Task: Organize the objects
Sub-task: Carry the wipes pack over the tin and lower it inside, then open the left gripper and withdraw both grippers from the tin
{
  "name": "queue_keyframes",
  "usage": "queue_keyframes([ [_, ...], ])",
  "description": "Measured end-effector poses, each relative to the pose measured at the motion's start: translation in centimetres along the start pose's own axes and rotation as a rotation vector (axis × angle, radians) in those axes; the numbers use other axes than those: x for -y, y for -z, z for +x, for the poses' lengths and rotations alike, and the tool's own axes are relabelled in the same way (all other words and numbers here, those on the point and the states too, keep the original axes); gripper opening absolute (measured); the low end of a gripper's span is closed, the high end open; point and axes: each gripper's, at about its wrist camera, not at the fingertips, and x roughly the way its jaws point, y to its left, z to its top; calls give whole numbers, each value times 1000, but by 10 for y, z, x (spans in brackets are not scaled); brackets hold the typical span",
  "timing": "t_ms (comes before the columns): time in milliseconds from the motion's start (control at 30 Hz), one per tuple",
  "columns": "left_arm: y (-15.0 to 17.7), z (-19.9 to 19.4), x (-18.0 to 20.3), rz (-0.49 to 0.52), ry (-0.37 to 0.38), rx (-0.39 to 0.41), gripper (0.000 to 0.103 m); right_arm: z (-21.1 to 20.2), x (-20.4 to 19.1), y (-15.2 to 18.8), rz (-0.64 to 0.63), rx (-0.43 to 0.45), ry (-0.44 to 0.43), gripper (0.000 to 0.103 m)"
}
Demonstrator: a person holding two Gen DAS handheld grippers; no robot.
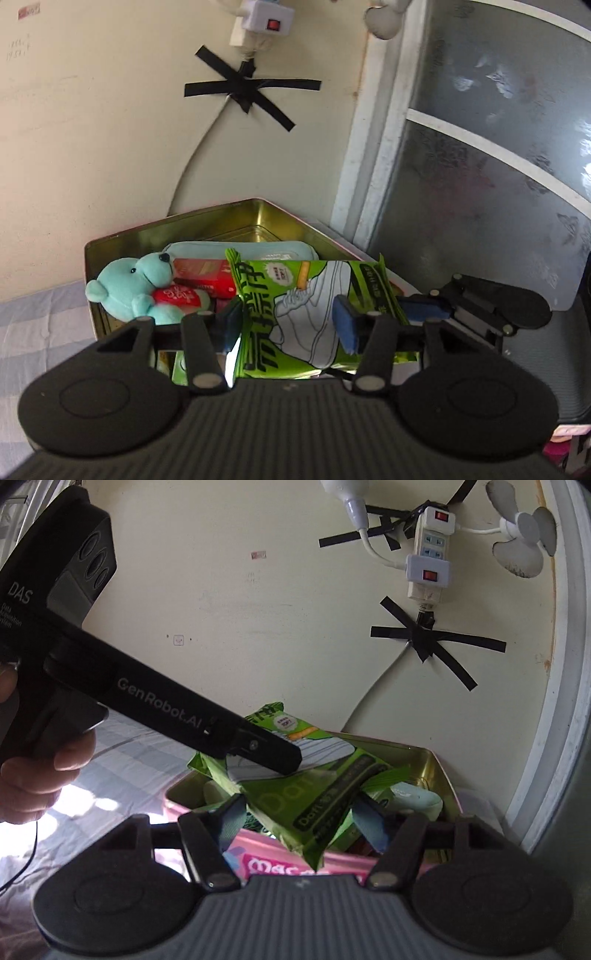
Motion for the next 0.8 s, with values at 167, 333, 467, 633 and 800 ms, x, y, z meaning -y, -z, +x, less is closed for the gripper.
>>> queue_keyframes([
  [167,-32,47,-18,-24,-84,23,53,76,45,-32,31,-109,-55,65],
  [333,-60,88,-38,-65,-134,3,53,135,76,-55,43,-180,-59,66],
  [467,-58,122,-46,-76,-195,-61,55,169,84,-48,30,-250,-12,75],
  [633,-45,124,-38,-31,-270,-56,60,163,88,-35,47,-235,4,77],
  [800,-43,84,-18,20,-337,18,62,125,83,-29,77,-183,29,77],
])
